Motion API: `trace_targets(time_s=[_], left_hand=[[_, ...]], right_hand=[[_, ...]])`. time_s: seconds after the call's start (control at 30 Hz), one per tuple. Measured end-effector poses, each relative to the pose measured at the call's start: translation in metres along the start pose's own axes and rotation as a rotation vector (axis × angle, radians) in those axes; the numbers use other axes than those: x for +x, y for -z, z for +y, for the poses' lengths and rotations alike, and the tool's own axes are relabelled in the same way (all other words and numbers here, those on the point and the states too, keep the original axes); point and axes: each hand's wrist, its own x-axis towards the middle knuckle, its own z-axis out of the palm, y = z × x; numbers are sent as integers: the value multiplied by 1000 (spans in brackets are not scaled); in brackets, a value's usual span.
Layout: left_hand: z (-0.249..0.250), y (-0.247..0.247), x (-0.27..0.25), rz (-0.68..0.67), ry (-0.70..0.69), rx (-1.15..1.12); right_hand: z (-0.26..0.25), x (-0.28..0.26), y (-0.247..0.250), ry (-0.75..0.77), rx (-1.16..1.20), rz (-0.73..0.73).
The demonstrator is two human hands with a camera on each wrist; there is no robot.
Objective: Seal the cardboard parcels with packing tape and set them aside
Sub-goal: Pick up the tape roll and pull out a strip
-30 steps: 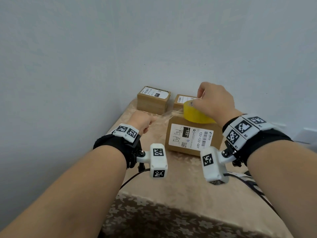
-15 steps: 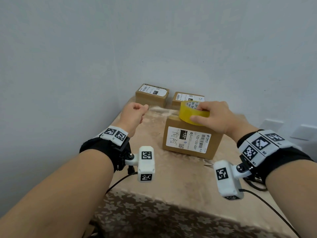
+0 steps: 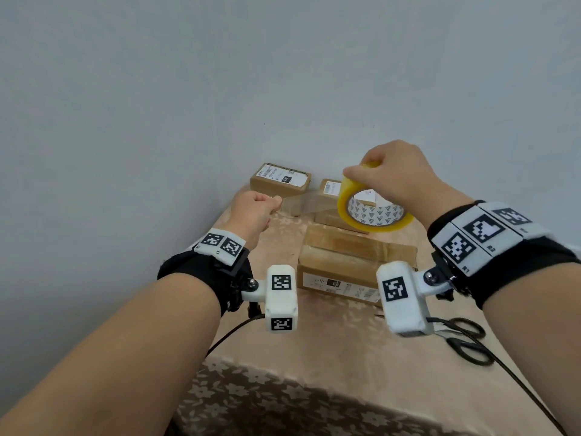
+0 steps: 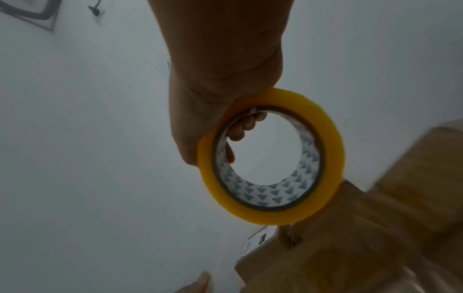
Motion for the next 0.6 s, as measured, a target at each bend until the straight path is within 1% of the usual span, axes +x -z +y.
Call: trace_targets(time_s=[0.07, 0.13, 0.2, 0.3, 0.4, 0.53, 0.6], left_hand=[[-3, -2, 0, -4, 28, -17], [-6, -3, 0, 4, 59, -85], [-6, -4, -1, 23, 79, -146], [-1, -5, -3, 33, 68, -178], [3, -4, -5, 23, 59, -160], [2, -5, -7, 7, 76, -76], [2, -7, -7, 5, 74, -44]], right_hand=[[-5, 4, 0, -16, -65, -5], [-8, 5, -3, -10, -91, 22], [-10, 3, -5, -9, -90, 38], [-11, 0, -3, -26, -48, 49], [-7, 0, 1, -45, -47, 38], [4, -1, -9, -79, -87, -13], [10, -2, -17, -113, -146, -69]])
